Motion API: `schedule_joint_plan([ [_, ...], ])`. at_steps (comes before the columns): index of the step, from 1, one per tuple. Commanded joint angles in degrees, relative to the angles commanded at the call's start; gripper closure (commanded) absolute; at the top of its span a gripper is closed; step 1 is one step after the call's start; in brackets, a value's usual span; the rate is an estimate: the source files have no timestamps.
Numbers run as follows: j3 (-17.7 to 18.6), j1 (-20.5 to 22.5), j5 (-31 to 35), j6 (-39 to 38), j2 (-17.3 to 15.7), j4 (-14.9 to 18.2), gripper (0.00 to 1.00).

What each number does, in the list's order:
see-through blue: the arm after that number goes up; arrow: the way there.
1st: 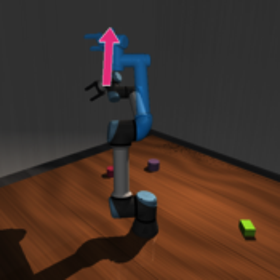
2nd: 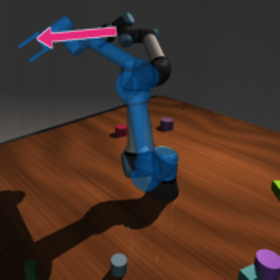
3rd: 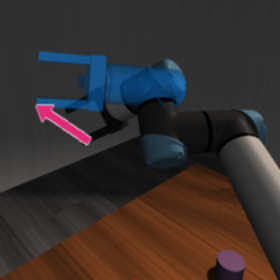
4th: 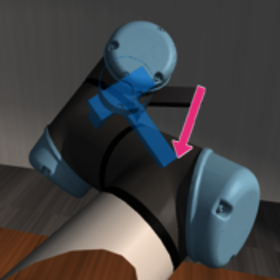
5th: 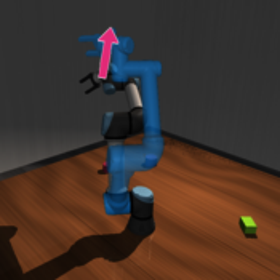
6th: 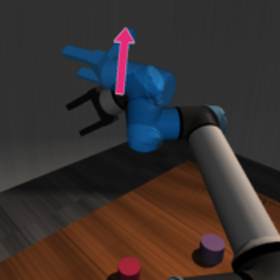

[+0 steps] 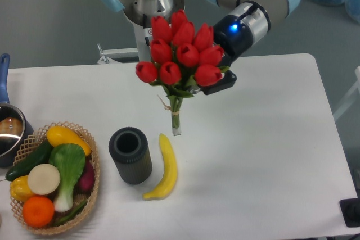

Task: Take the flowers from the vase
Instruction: 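Raise the tulip bunch higher and carry it away from the vase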

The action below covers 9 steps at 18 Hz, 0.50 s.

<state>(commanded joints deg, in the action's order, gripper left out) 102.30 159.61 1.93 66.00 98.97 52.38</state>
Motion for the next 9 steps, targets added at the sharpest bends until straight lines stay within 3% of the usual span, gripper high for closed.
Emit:
schedule_joint_plan([
  [9, 3.16, 1.58, 0.88, 1.32, -1.76, 0.0, 0.55],
])
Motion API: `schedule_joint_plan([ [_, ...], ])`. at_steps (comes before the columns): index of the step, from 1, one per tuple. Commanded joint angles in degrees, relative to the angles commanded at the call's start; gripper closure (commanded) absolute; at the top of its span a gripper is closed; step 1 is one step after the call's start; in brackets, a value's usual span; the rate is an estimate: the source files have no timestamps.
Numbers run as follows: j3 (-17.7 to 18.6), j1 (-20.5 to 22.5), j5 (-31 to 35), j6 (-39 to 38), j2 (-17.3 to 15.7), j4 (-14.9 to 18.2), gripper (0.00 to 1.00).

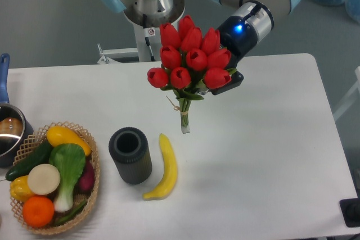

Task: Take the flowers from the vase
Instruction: 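Raise the tulip bunch higher and carry it away from the vase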

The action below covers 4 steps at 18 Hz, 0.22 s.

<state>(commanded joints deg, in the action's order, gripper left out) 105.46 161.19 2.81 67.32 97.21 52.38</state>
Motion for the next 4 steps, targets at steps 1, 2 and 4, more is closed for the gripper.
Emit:
schedule_joint_plan([
  [1, 0.53, 0.18, 0.0, 0.09, -0.35, -0.09, 0.55],
  [2, 0.62, 0.26, 0.0, 0.09, -0.44, -0.09, 0.55],
  [4, 0.62, 0.18, 0.0, 0.0, -0.44, -0.09, 0.55],
])
